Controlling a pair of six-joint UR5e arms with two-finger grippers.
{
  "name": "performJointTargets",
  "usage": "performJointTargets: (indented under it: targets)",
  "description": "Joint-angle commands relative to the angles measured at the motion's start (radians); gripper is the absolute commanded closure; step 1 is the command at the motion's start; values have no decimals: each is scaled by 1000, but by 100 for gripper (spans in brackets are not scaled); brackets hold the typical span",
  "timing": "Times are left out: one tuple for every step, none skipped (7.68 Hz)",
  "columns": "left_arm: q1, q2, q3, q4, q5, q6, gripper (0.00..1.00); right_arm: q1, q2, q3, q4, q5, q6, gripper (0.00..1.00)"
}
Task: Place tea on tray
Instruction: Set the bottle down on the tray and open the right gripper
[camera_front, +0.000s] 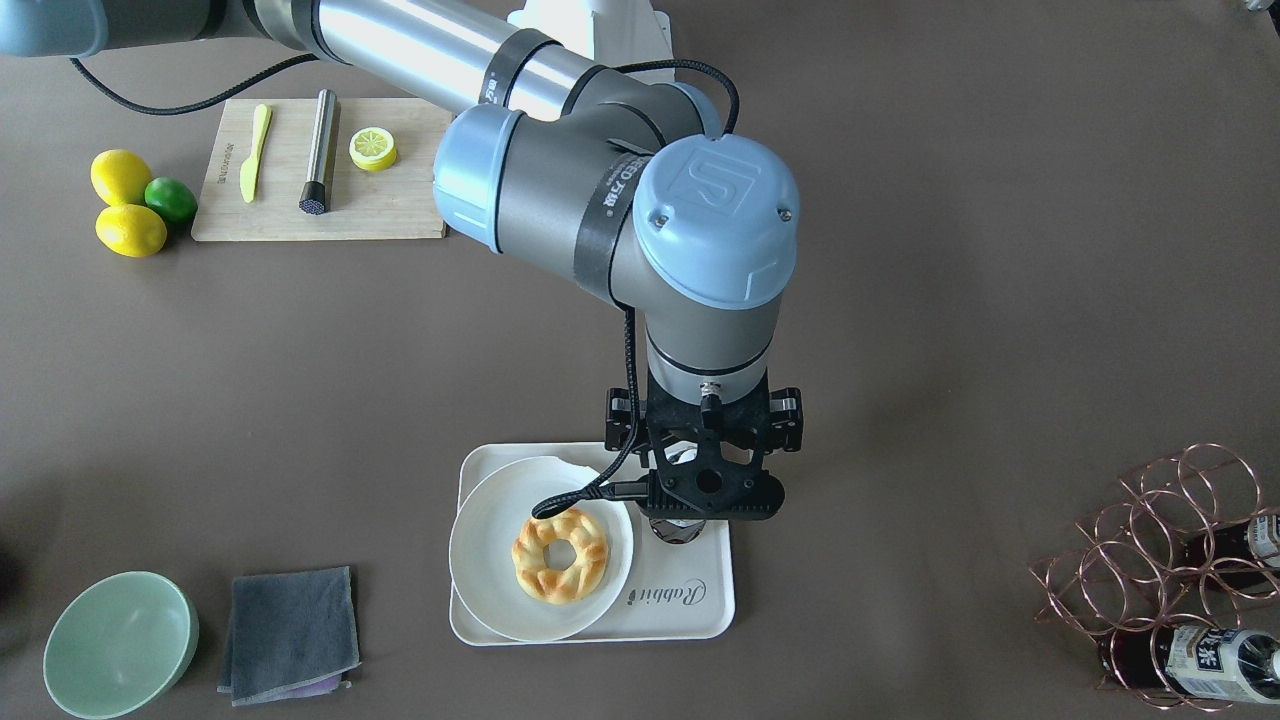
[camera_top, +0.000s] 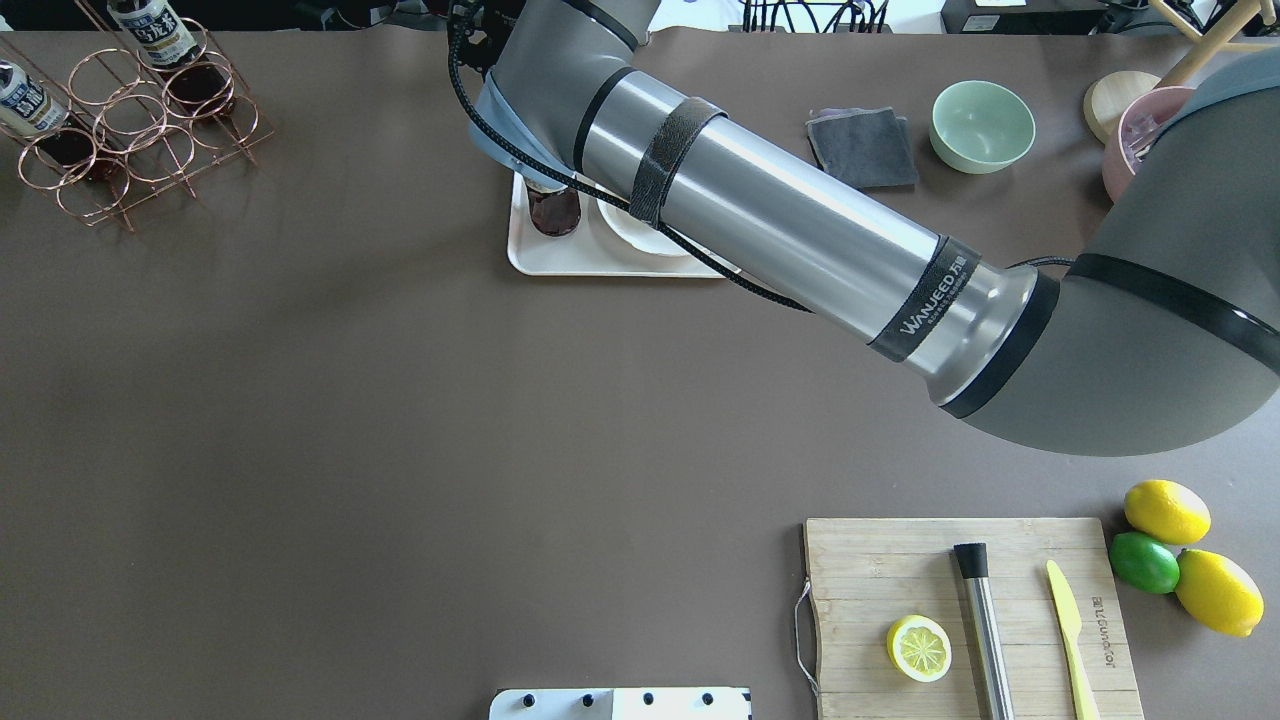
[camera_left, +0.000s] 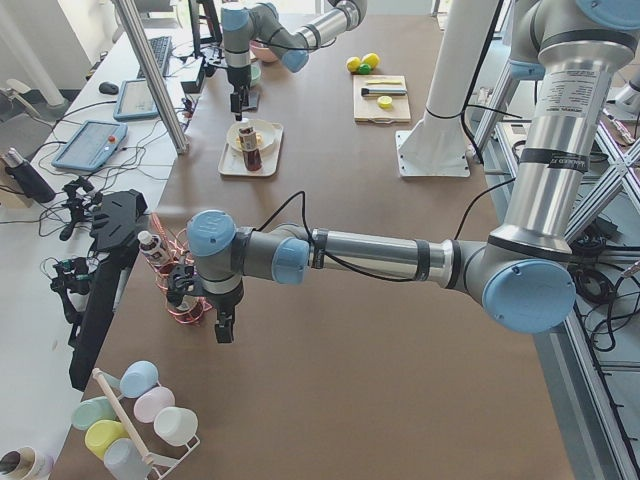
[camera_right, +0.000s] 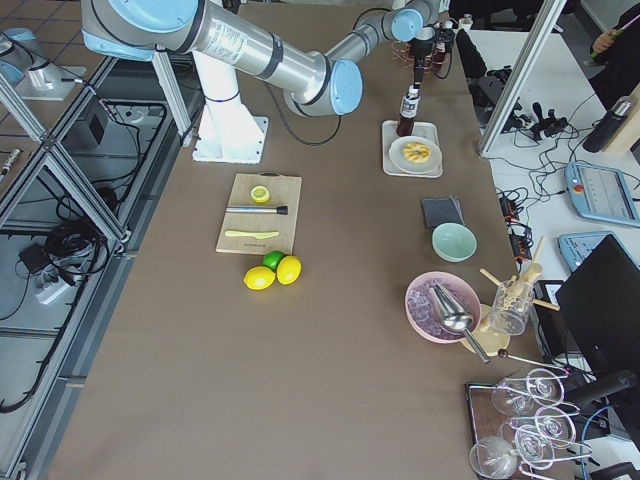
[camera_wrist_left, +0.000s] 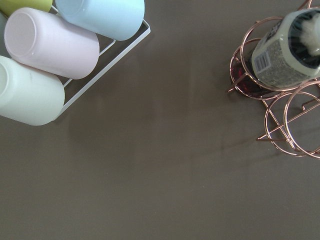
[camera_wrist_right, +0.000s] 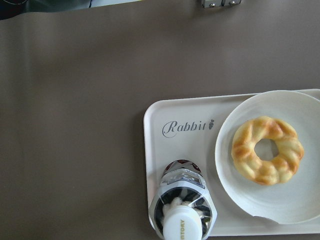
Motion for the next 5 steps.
performJointTargets:
  targets:
    - [2,7,-21,-6,90,2,3,16,-11,217,-278,18,-12,0]
    - [8,30,-19,-6,93,8,3,25,-31,310,-389,32,-30,0]
    - [13,27,-15,-3,91,2,3,37,-54,401,-507,58,-71,0]
    - [13,28,-24,-2,93,-1,3,48,-102,523,-663,75,-178,0]
    - [13,31,-19,0,94,-2,3,63,-200,673,-802,86,-297,0]
